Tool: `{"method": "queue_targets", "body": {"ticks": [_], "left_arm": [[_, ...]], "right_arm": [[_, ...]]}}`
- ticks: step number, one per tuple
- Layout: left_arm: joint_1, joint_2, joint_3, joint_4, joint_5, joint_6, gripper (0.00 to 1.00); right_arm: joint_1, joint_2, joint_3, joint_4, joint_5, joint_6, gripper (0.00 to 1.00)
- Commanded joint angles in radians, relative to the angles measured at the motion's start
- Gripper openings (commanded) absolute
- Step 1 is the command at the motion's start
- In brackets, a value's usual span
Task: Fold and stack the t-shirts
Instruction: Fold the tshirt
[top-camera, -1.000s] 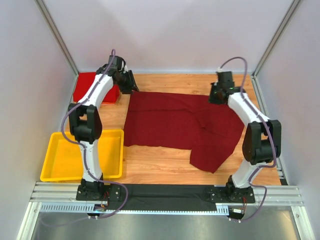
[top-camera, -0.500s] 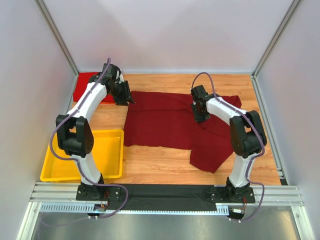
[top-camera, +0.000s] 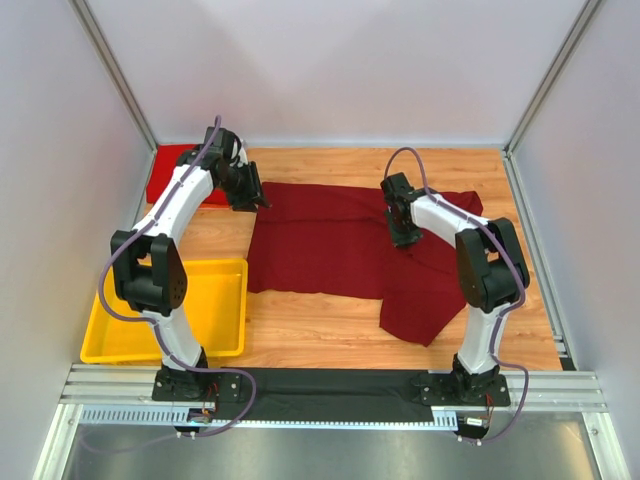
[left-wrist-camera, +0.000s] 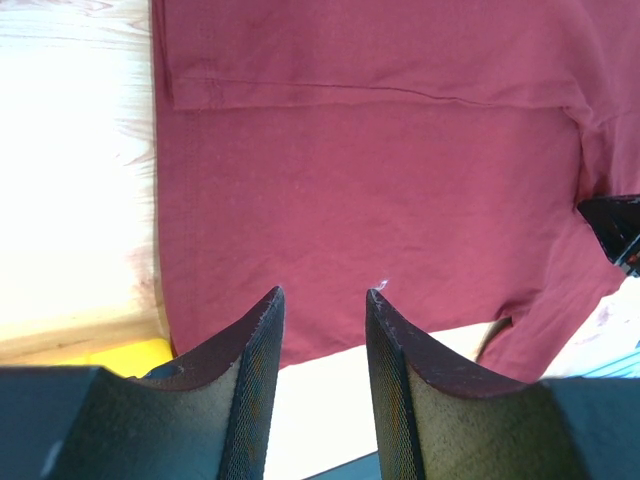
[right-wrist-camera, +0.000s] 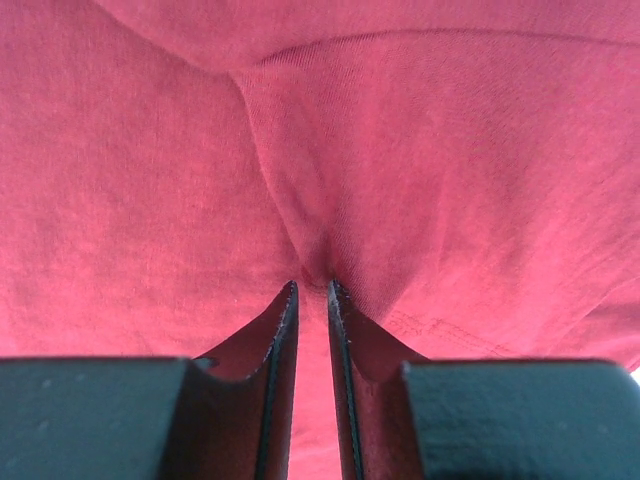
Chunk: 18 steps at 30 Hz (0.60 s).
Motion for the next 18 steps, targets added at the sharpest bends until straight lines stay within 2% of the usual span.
{"method": "queue_targets", "body": {"ticks": [1, 13, 17, 18], "left_arm": [[0.0, -0.03, 0.012, -0.007, 0.004, 0.019, 0.45], [0.0, -0.035, 0.013, -0.011, 0.001, 0.02, 0.45], [0.0, -0.038, 0.012, -0.014, -0.007, 0.022, 0.44], [0.0, -0.039, 0.01, -0.014, -0.008, 0.022, 0.44]], "right_arm": [[0.001, 0.019, 0.046, -0.002, 0.034, -0.02, 0.2], [-0.004, 0.063, 0.063, -0.016, 0.006, -0.006, 0.18], [-0.007, 0.062, 0.069, -0.025, 0.003, 0.01, 0.01], [-0.01, 0.056, 0.082, -0.043, -0.006, 0.013, 0.0]]}}
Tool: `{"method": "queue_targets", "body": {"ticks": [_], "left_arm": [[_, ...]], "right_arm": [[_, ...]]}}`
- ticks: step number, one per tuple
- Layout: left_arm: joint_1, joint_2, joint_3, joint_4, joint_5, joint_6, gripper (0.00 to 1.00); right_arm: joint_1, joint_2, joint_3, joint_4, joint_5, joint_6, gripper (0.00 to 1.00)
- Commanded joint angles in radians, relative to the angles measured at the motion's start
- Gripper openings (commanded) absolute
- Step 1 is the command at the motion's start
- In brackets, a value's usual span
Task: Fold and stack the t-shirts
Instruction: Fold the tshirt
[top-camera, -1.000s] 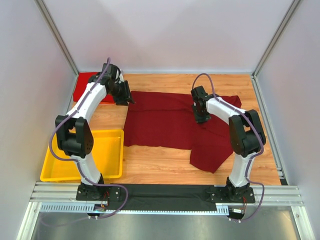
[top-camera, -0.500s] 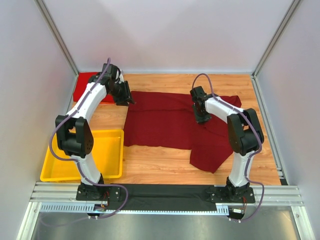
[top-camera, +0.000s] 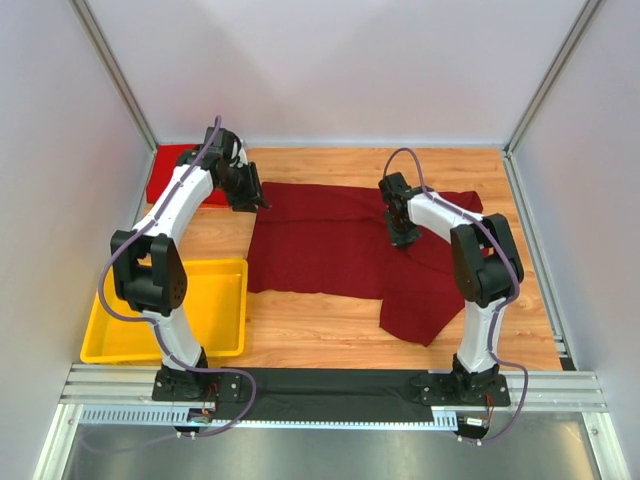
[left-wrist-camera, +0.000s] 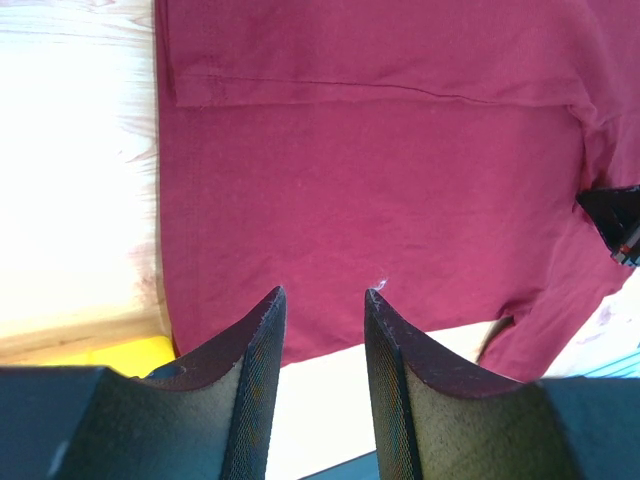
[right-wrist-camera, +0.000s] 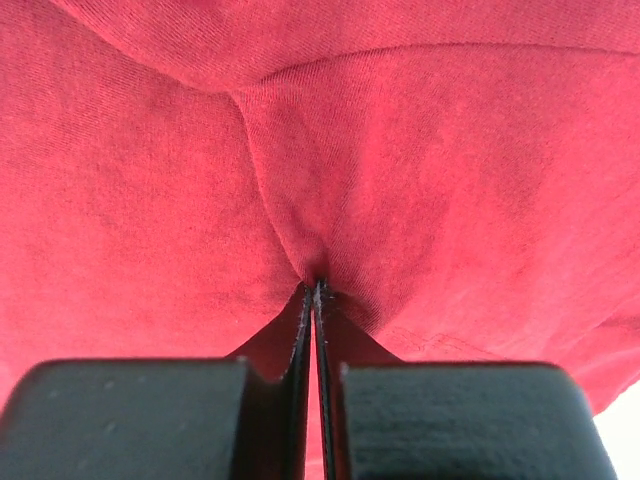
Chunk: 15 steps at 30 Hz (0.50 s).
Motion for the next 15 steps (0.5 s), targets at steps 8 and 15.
{"method": "queue_targets", "body": {"ticks": [8, 15], "left_arm": [[0.0, -0.044, 0.001, 0.001, -0.005, 0.011, 0.44], [0.0, -0.045, 0.001, 0.002, -0.002, 0.008, 0.44]], "right_arm": [[-0.054, -0.079, 0.076, -0.082, -0.203, 0.063, 0.0], [-0.068, -0.068, 0.044, -0.022, -0.356, 0.117, 0.0]]}}
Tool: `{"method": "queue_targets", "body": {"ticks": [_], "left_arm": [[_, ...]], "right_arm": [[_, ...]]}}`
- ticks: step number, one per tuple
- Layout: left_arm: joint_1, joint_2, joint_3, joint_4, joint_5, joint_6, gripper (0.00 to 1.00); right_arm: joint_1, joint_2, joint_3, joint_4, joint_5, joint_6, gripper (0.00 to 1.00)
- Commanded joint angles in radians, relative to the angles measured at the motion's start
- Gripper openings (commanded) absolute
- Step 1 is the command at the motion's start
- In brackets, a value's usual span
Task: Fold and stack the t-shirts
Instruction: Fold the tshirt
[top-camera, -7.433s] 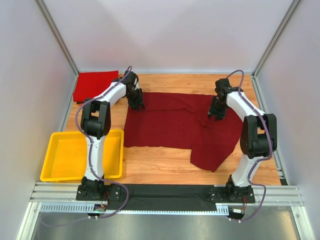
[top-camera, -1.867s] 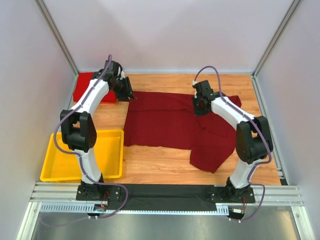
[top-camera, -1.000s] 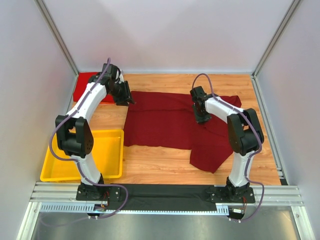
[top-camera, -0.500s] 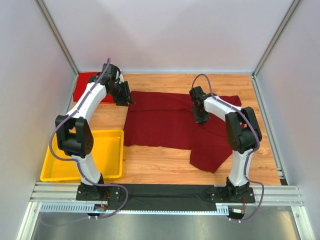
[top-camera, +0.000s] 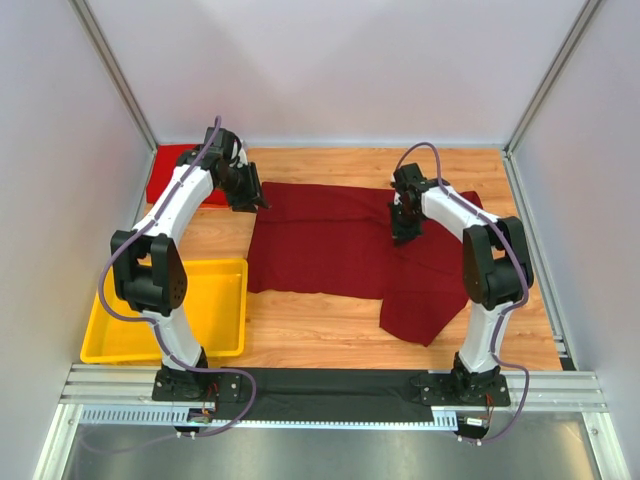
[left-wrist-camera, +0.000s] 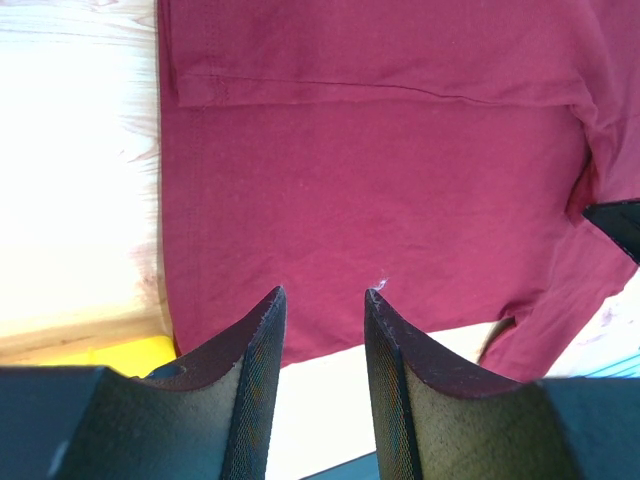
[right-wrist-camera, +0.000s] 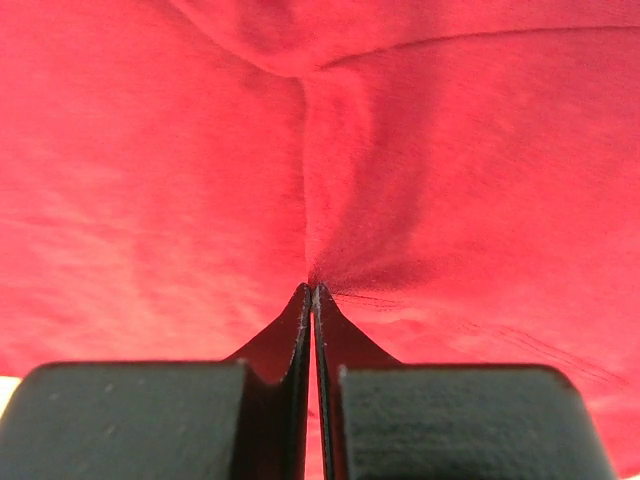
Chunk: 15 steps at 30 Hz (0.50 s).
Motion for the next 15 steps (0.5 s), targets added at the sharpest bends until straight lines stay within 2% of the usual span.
{"method": "queue_targets", "body": {"ticks": [1, 10, 12, 14, 15], "left_arm": [[0.0, -0.048, 0.002, 0.002, 0.0, 0.008, 0.44], [0.0, -0.029, -0.013, -0.001, -0.02, -0.004, 0.45], [0.0, -0.012, -0.01, 0.019, -0.023, -0.015, 0.46], [0.0, 0.03, 0.013, 0.048, -0.009, -0.029, 0.45], [0.0, 0.065, 0.024, 0.077, 0.006, -0.033, 0.46]], "right_arm": [[0.001, -0.025, 0.001, 0.048, -0.104, 0.066, 0.0], [-0.009, 0.009, -0.046, 0.101, -0.1, 0.145, 0.02], [-0.019, -0.014, -0.054, 0.092, -0.062, 0.168, 0.17], [-0.045, -0.084, -0.083, 0.104, -0.034, 0.186, 0.28], [-0.062, -0.104, -0.098, 0.124, -0.025, 0.203, 0.29]]}}
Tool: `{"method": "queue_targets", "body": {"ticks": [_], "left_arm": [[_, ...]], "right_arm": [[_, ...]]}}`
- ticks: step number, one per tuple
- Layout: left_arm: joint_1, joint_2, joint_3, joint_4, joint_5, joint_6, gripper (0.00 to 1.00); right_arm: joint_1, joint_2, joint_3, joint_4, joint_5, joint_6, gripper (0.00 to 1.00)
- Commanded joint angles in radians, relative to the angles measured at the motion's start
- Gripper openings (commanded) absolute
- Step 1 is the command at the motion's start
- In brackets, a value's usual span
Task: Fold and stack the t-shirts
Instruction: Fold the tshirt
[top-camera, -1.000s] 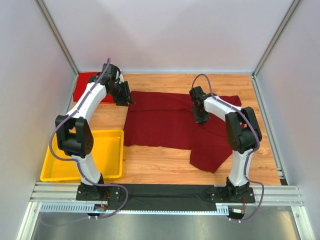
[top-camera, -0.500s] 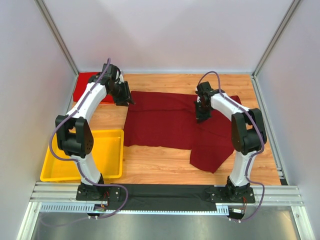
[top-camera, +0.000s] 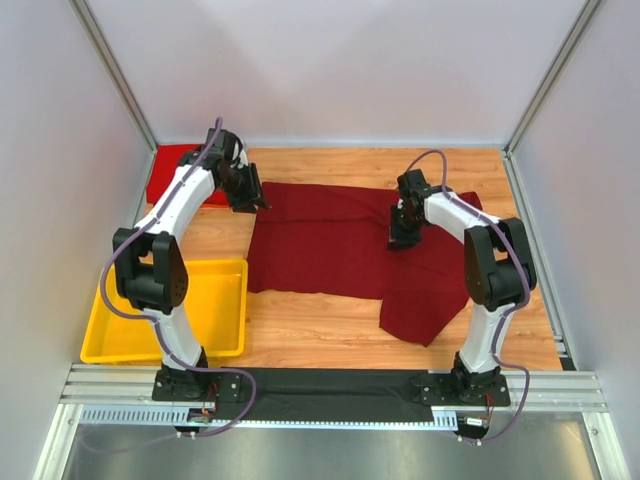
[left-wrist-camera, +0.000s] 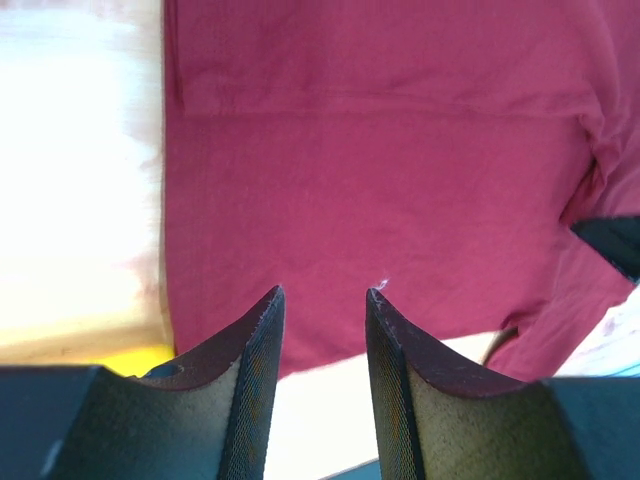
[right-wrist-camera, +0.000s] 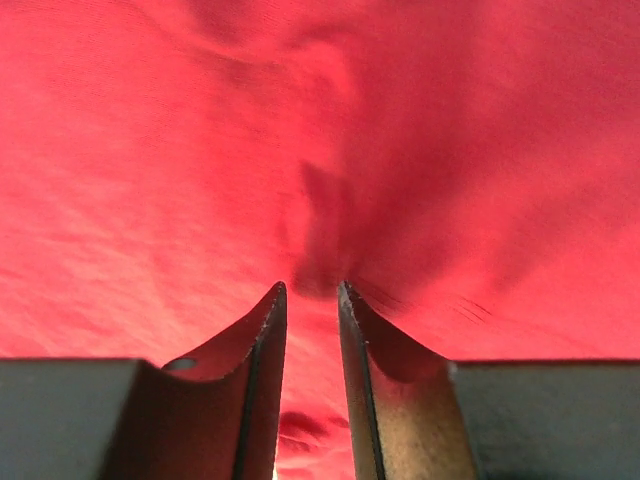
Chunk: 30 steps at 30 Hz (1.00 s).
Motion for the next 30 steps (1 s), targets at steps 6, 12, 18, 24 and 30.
{"method": "queue_targets", "body": {"ticks": [6, 12, 18, 24, 30], "left_arm": [[0.0, 0.244, 0.178, 0.116, 0.055, -0.044, 0.46], [0.0, 0.423, 0.323, 0.14, 0.037, -0.047, 0.45], [0.0, 0.551, 0.415, 0.159, 0.023, -0.068, 0.45], [0.0, 0.664, 0.557, 0.082, -0.122, -0.038, 0.45], [0.002, 0.69, 0.64, 0.114, -0.139, 0.004, 0.46]], "right_arm": [[-0.2, -0.071, 0.021, 0.125, 0.101, 0.101, 0.26], [-0.315, 0.078, 0.153, 0.188, 0.186, 0.112, 0.24], [-0.386, 0.262, 0.354, 0.135, 0.282, 0.014, 0.24], [-0.406, 0.466, 0.638, 0.046, 0.332, -0.101, 0.25], [-0.429, 0.61, 0.923, -0.022, 0.229, -0.129, 0.27]]}}
